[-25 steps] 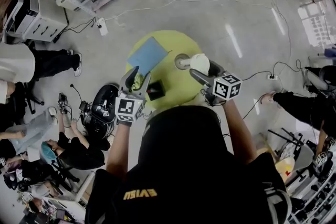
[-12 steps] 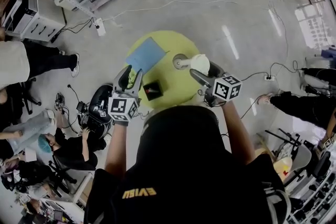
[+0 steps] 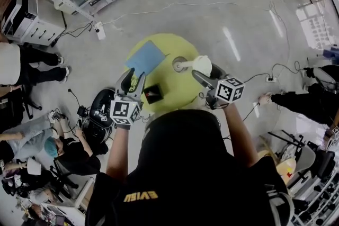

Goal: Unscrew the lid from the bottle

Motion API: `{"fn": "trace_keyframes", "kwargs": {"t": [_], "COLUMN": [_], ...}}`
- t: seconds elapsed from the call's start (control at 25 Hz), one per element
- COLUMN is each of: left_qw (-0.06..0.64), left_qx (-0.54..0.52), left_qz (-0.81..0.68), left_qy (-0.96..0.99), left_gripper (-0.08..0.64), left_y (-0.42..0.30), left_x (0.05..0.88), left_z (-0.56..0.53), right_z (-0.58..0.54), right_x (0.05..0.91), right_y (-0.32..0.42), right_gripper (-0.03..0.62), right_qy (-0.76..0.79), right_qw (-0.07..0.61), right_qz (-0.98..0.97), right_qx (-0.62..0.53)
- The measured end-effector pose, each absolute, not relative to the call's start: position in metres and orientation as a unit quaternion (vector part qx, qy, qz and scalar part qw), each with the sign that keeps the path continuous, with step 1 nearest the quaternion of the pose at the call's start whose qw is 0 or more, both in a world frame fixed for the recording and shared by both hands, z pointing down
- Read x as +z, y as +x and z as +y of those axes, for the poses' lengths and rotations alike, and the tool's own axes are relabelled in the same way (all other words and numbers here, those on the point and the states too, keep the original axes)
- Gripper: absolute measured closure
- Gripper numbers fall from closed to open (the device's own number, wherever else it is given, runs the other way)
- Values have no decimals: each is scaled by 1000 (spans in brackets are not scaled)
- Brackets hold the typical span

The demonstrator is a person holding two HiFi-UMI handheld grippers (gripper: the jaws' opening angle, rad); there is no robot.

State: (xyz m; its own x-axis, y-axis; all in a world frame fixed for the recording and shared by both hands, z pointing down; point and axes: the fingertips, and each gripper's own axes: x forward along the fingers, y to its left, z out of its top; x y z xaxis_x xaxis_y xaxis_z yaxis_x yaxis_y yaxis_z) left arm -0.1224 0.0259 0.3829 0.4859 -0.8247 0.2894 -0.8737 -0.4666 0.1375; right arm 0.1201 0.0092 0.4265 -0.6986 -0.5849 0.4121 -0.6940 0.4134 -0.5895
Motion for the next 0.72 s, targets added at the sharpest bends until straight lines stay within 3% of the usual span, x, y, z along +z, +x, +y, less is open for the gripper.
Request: {"fn": "trace_keyframes", "kwargs": {"t": [0.72], "left_qw": [131], "left_qx": [95], "left_qz": [-483], "left_qy": [860], "left_gripper": [385], "left_y": [-105], "left_x": [383], "left_z": [29], "right_z": [10], "right_x": [415], "right_y": [134], "right_gripper": [167], "right_qy": [387], "right_qw": [43], "right_qz": [-834], "right_qx": [391]}}
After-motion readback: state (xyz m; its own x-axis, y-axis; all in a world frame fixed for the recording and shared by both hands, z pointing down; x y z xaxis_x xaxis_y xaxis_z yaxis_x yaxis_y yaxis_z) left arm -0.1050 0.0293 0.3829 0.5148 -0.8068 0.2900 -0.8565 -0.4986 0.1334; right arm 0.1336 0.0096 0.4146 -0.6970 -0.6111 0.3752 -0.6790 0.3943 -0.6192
